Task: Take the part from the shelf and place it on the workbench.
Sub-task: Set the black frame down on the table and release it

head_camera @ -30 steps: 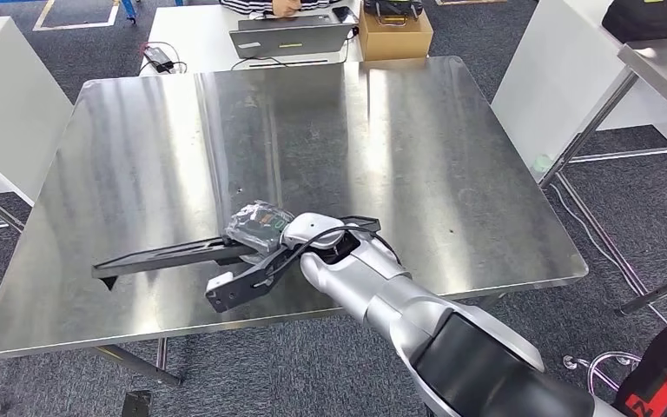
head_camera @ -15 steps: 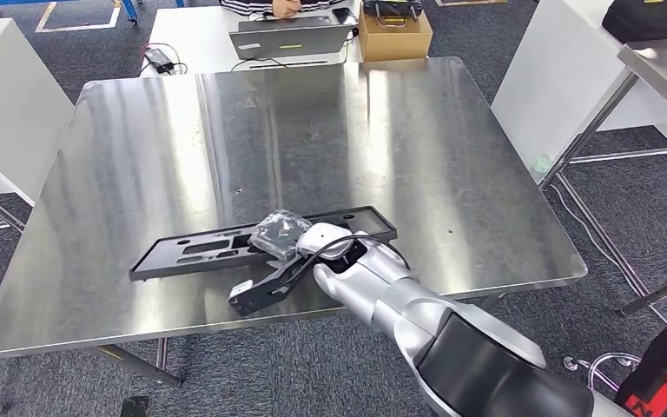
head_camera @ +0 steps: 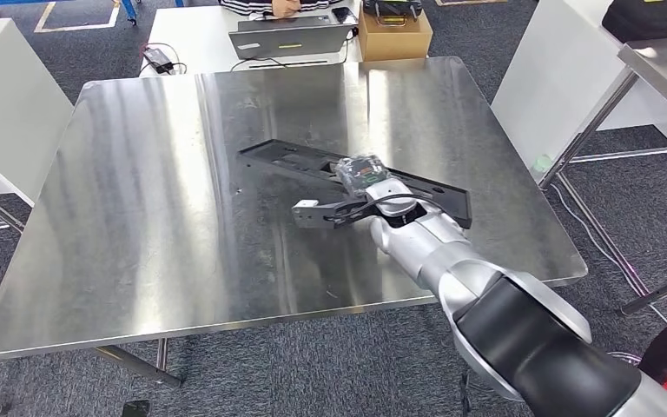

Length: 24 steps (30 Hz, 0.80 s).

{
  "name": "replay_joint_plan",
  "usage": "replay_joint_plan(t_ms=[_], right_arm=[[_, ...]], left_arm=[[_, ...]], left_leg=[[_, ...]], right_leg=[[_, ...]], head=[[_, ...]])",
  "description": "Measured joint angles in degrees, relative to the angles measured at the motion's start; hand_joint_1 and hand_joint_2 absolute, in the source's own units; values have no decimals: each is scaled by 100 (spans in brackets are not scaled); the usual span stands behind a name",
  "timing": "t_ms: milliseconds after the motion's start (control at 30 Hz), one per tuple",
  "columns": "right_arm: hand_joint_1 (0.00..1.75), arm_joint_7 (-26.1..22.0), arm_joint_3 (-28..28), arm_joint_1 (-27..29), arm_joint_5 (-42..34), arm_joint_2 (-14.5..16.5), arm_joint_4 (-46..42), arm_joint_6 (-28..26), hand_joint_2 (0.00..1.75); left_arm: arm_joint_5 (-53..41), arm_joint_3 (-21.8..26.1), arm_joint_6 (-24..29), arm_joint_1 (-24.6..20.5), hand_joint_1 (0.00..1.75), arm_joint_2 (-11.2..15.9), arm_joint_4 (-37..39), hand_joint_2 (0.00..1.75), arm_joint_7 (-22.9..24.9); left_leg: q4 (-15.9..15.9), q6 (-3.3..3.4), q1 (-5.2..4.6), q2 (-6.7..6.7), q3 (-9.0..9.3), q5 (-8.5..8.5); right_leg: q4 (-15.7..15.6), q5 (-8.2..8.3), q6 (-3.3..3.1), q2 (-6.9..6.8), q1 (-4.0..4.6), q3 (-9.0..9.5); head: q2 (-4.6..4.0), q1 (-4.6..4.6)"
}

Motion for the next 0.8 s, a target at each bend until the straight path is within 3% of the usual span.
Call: replay_joint_plan(t_ms=[133,567,700,800], right_arm=[[0,79,-191,-26,4,-263,94,-29,0],[0,91,-348,-30,154,-445,208,-76,0],[0,91,-353,-30,302,-443,210,-81,0],[0,80,-365,-30,393,-417,210,-98,0]], left_arm=[[-95,-7,-4,-6,0,-3,0,175,25],[-91,-36,-51,-35,0,-27,0,175,71],[-91,-50,-56,-37,0,-28,0,0,92],[-74,-50,-52,-35,0,-28,0,0,109]], left_leg=[[1,2,0,4,1,1],[0,1,9,7,5,1],[0,1,9,7,5,1],[0,1,8,6,5,1]], right_leg=[[0,1,2,1,0,0],[0,1,1,3,0,1],[0,1,1,3,1,3],[0,1,1,2,1,4]], head=[[0,-1],[0,0],[0,0],[0,-1]])
